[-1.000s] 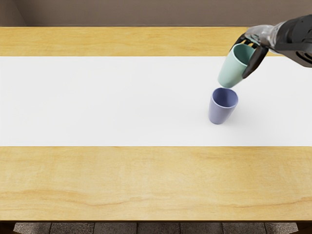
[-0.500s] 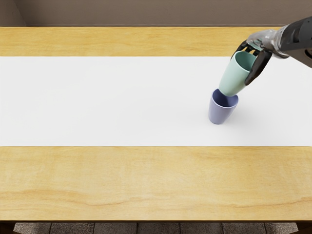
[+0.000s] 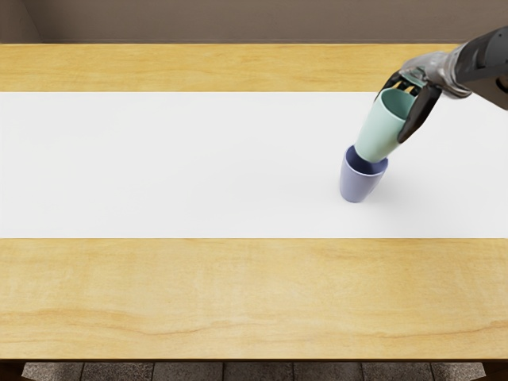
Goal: Pick up cup and place in cup with right hand
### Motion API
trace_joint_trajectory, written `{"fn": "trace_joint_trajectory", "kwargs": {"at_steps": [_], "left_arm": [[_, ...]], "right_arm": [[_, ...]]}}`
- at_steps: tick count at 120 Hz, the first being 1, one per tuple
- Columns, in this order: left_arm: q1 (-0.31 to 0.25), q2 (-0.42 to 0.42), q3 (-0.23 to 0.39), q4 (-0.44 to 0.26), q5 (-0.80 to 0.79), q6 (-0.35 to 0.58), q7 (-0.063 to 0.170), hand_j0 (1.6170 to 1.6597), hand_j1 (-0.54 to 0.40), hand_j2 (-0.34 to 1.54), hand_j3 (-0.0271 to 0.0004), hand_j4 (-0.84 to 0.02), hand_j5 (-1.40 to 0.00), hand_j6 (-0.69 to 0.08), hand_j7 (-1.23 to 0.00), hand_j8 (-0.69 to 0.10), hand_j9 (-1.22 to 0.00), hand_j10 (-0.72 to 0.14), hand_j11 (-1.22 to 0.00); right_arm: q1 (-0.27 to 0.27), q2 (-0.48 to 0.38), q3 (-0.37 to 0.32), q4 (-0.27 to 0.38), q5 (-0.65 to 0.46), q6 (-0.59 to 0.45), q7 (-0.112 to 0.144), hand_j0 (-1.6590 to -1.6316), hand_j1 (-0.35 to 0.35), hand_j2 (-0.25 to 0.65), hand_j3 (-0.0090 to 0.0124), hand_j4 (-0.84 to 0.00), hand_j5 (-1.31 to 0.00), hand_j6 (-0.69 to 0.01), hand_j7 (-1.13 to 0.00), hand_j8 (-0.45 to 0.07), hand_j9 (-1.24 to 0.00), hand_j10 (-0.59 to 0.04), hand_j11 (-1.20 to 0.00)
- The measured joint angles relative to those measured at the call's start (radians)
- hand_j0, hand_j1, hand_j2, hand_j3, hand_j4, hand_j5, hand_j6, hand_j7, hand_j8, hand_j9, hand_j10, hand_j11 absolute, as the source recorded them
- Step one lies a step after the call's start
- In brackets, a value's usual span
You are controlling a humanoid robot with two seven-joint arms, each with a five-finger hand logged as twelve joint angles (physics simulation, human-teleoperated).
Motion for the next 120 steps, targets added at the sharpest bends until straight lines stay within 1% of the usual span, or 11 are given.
{"fn": "trace_joint_trajectory", "kwargs": {"at_steps": [27,72,120], "left_arm": [[0.008,0.000,0.000,0.000,0.000,0.000,0.000,1.6581,0.349,0.00,0.0000,0.000,0.00,0.000,0.00,0.000,0.00,0.000,0.00],[0.008,0.000,0.000,0.000,0.000,0.000,0.000,1.6581,0.349,0.00,0.0000,0.000,0.00,0.000,0.00,0.000,0.00,0.000,0.00],[0.008,0.000,0.000,0.000,0.000,0.000,0.000,1.6581,0.349,0.00,0.0000,0.000,0.00,0.000,0.00,0.000,0.00,0.000,0.00]], "right_arm": [[-0.008,0.005,0.000,0.011,0.001,-0.005,0.000,-1.6544,0.168,-0.026,0.0002,-0.280,-0.70,-0.159,-0.66,-0.177,-0.68,-0.397,-0.68],[-0.032,0.028,-0.001,-0.005,0.000,-0.008,0.000,-1.6543,0.164,-0.035,0.0002,-0.285,-0.70,-0.162,-0.66,-0.180,-0.68,-0.401,-0.67],[-0.026,0.063,-0.021,-0.021,0.001,-0.012,0.000,-1.6543,0.160,-0.039,0.0001,-0.292,-0.69,-0.169,-0.65,-0.185,-0.67,-0.409,-0.66]]}}
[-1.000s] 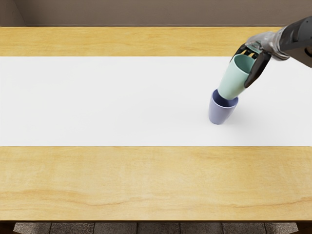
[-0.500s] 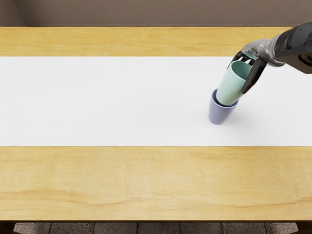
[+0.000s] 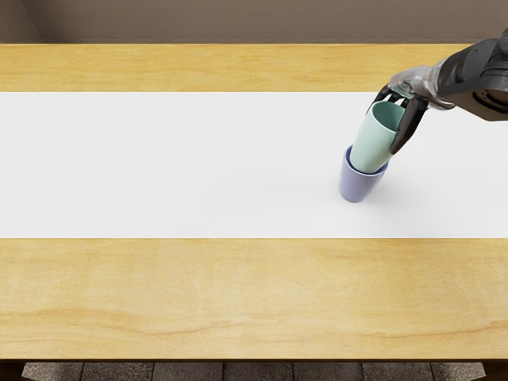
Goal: Pick up cup and place in cup with right hand
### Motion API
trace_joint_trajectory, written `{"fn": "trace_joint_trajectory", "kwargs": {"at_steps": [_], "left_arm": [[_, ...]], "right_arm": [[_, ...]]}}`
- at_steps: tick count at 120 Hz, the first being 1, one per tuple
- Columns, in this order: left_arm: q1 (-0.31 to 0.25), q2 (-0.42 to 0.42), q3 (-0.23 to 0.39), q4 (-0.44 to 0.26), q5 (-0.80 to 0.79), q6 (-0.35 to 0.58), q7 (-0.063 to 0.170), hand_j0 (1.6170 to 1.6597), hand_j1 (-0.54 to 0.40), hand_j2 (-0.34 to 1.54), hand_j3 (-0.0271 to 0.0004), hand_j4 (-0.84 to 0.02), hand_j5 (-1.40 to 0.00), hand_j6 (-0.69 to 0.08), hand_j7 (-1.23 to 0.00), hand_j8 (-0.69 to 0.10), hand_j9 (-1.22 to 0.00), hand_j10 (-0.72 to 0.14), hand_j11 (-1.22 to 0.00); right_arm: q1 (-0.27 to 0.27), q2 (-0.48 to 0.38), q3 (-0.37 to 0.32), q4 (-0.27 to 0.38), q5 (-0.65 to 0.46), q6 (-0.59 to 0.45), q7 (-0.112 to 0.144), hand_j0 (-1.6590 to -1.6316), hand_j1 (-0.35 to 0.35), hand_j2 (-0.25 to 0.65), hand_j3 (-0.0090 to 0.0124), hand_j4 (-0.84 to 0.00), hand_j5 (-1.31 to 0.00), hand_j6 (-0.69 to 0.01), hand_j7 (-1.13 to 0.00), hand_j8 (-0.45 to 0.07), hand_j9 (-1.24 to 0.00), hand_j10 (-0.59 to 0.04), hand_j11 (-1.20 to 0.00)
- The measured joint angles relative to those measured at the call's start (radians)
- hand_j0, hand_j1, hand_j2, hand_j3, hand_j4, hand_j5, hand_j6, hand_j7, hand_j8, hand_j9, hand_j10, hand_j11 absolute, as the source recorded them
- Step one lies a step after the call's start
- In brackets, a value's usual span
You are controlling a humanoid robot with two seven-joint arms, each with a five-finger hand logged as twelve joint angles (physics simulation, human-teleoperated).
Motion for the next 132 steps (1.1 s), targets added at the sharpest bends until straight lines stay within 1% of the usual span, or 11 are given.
{"fn": "trace_joint_trajectory", "kwargs": {"at_steps": [29,31,40,48,59,71,88,110,125,132], "left_arm": [[0.000,0.000,0.000,0.000,0.000,0.000,0.000,1.6581,0.349,0.00,0.0000,0.000,0.00,0.000,0.00,0.000,0.00,0.000,0.00],[0.000,0.000,0.000,0.000,0.000,0.000,0.000,1.6581,0.349,0.00,0.0000,0.000,0.00,0.000,0.00,0.000,0.00,0.000,0.00],[0.000,0.000,0.000,0.000,0.000,0.000,0.000,1.6581,0.349,0.00,0.0000,0.000,0.00,0.000,0.00,0.000,0.00,0.000,0.00],[0.000,0.000,0.000,0.000,0.000,0.000,0.000,1.6581,0.349,0.00,0.0000,0.000,0.00,0.000,0.00,0.000,0.00,0.000,0.00],[0.000,0.000,0.000,0.000,0.000,0.000,0.000,1.6581,0.349,0.00,0.0000,0.000,0.00,0.000,0.00,0.000,0.00,0.000,0.00],[0.000,0.000,0.000,0.000,0.000,0.000,0.000,1.6581,0.349,0.00,0.0000,0.000,0.00,0.000,0.00,0.000,0.00,0.000,0.00],[0.000,0.000,0.000,0.000,0.000,0.000,0.000,1.6581,0.349,0.00,0.0000,0.000,0.00,0.000,0.00,0.000,0.00,0.000,0.00],[0.010,0.000,-0.001,0.000,0.000,0.000,0.000,1.6581,0.349,0.00,0.0000,0.000,0.00,0.000,0.00,0.000,0.00,0.000,0.00],[0.018,0.000,-0.001,0.000,0.000,0.000,0.000,1.6581,0.349,0.00,0.0000,0.000,0.00,0.000,0.00,0.000,0.00,0.000,0.00],[0.018,0.000,-0.002,-0.001,0.000,0.000,0.000,1.6581,0.349,0.00,0.0000,0.000,0.00,0.000,0.00,0.000,0.00,0.000,0.00]], "right_arm": [[0.001,0.020,-0.009,-0.017,0.005,0.004,0.000,-1.6543,0.157,-0.041,0.0002,-0.297,-0.68,-0.173,-0.64,-0.190,-0.67,-0.412,-0.66],[0.001,0.021,-0.010,-0.019,0.005,0.006,0.000,-1.6547,0.136,-0.040,0.0001,-0.289,-0.65,-0.175,-0.61,-0.192,-0.63,-0.395,-0.63],[0.007,0.031,-0.016,-0.028,0.017,0.023,0.000,-1.6557,-0.002,-0.029,0.0000,-0.210,-0.46,-0.131,-0.44,-0.143,-0.45,-0.283,-0.45],[0.013,0.035,-0.021,-0.032,0.024,0.032,0.000,-1.6564,-0.088,-0.022,0.0000,-0.161,-0.35,-0.104,-0.33,-0.112,-0.34,-0.213,-0.33],[0.016,0.039,-0.024,-0.035,0.029,0.036,0.000,-1.6570,-0.169,-0.016,0.0000,-0.114,-0.23,-0.078,-0.22,-0.084,-0.23,-0.148,-0.23],[0.017,0.040,-0.025,-0.036,0.031,0.038,0.001,-1.6574,-0.225,-0.012,0.0000,-0.083,-0.16,-0.061,-0.15,-0.064,-0.16,-0.103,-0.16],[0.018,0.041,-0.025,-0.038,0.033,0.042,0.001,-1.6577,-0.269,-0.009,0.0000,-0.057,-0.10,-0.047,-0.10,-0.048,-0.10,-0.067,-0.10],[0.026,0.041,-0.021,-0.036,0.050,0.053,0.001,-1.6579,-0.297,-0.007,0.0000,-0.041,-0.06,-0.037,-0.06,-0.037,-0.06,-0.044,-0.06],[0.052,0.043,0.007,-0.033,0.110,0.051,0.001,-1.6580,-0.306,-0.006,0.0000,-0.035,-0.05,-0.034,-0.05,-0.034,-0.05,-0.037,-0.05],[0.056,0.044,0.044,-0.032,0.133,0.052,0.001,-1.6580,-0.309,-0.006,0.0000,-0.034,-0.05,-0.033,-0.05,-0.032,-0.05,-0.035,-0.05]]}}
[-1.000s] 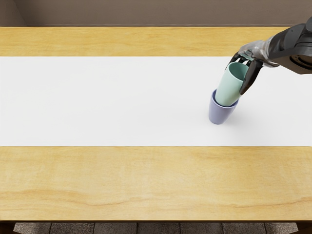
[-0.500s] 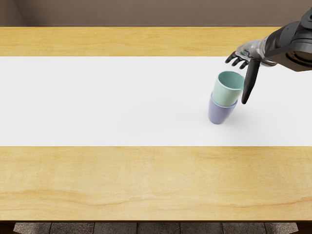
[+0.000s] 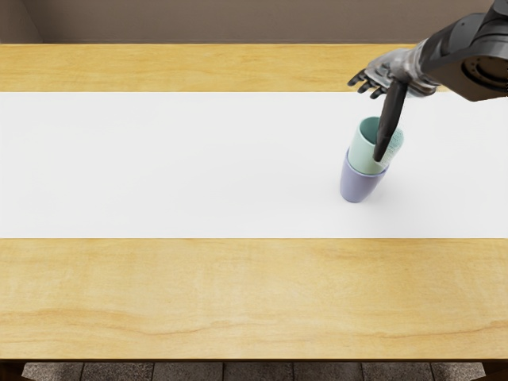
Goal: Pick up cup and place in cup with right hand
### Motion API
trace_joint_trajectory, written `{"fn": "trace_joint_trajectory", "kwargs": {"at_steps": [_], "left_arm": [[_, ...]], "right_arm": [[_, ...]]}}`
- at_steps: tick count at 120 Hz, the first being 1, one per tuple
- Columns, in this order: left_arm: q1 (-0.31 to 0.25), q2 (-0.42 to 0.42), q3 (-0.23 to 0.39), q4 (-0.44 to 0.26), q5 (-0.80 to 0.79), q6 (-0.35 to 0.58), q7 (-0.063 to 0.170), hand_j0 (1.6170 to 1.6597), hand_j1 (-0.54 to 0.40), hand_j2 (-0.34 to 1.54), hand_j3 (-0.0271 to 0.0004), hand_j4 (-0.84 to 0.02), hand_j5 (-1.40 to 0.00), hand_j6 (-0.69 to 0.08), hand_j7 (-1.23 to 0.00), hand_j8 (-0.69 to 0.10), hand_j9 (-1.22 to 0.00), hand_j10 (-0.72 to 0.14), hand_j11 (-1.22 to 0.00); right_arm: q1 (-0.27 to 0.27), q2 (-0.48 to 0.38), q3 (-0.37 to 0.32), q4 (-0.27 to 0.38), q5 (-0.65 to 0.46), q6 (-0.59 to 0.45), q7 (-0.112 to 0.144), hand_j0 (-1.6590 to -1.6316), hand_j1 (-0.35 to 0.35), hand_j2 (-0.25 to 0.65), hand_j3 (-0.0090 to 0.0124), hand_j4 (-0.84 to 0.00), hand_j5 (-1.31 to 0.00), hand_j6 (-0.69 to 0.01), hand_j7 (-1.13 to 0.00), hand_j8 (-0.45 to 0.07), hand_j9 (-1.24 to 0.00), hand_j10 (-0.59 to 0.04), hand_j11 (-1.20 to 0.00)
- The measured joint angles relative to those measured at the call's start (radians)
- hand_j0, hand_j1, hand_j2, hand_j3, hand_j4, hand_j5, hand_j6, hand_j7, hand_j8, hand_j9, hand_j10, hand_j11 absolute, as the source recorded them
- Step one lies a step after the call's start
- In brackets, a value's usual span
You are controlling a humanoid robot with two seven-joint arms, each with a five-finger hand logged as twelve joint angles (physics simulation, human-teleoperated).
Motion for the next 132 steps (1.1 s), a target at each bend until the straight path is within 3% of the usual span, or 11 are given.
{"fn": "trace_joint_trajectory", "kwargs": {"at_steps": [11,29,46,56,75,93,132], "left_arm": [[0.000,0.000,-0.001,-0.001,0.000,0.000,0.000,1.6581,0.349,0.00,0.0000,0.000,0.00,0.000,0.00,0.000,0.00,0.000,0.00],[0.000,0.000,-0.001,-0.001,0.000,0.000,0.000,1.6581,0.349,0.00,0.0000,0.000,0.00,0.000,0.00,0.000,0.00,0.000,0.00],[-0.001,0.000,-0.001,-0.001,0.000,0.000,0.000,1.6581,0.349,0.00,0.0000,0.000,0.00,0.000,0.00,0.000,0.00,0.000,0.00],[0.000,0.000,-0.001,-0.001,0.000,0.000,0.000,1.6581,0.349,0.00,0.0000,0.000,0.00,0.000,0.00,0.000,0.00,0.000,0.00],[0.000,0.000,-0.001,-0.001,0.000,0.000,0.000,1.6581,0.349,0.00,0.0000,0.000,0.00,0.000,0.00,0.000,0.00,0.000,0.00],[-0.002,0.000,0.000,-0.003,0.000,0.000,0.000,1.6581,0.349,0.00,0.0000,0.000,0.00,0.000,0.00,0.000,0.00,0.000,0.00],[-0.002,0.000,0.003,-0.011,0.001,-0.001,0.000,1.6581,0.349,0.00,0.0000,0.000,0.00,0.000,0.00,0.000,0.00,0.000,0.00]], "right_arm": [[-0.020,0.007,0.090,0.002,0.037,0.002,0.000,-1.6580,-0.311,-0.006,0.0000,-0.033,-0.04,-0.032,-0.04,-0.032,-0.04,-0.033,-0.04],[-0.156,0.015,0.325,0.018,0.058,0.041,0.000,-1.6580,-0.312,-0.006,0.0000,-0.032,-0.04,-0.032,-0.04,-0.031,-0.04,-0.032,-0.04],[-0.282,-0.026,0.519,0.111,0.080,0.093,0.000,-1.6581,-0.313,-0.006,0.0000,-0.031,-0.04,-0.031,-0.04,-0.031,-0.04,-0.031,-0.04],[-0.333,-0.043,0.594,0.154,0.113,0.140,0.000,-1.6581,-0.313,-0.006,0.0000,-0.031,-0.04,-0.031,-0.04,-0.031,-0.04,-0.031,-0.04],[-0.394,-0.081,0.685,0.195,0.220,0.322,0.000,-1.6581,-0.313,-0.006,0.0000,-0.031,-0.04,-0.031,-0.04,-0.031,-0.04,-0.031,-0.04],[-0.491,-0.153,0.773,0.204,0.309,0.498,0.000,-1.6581,-0.312,-0.006,0.0000,-0.031,-0.04,-0.031,-0.04,-0.031,-0.04,-0.031,-0.04],[-0.639,-0.460,0.804,0.195,0.406,0.564,0.000,-1.6581,-0.312,-0.006,0.0000,-0.031,-0.04,-0.031,-0.04,-0.031,-0.04,-0.031,-0.04]]}}
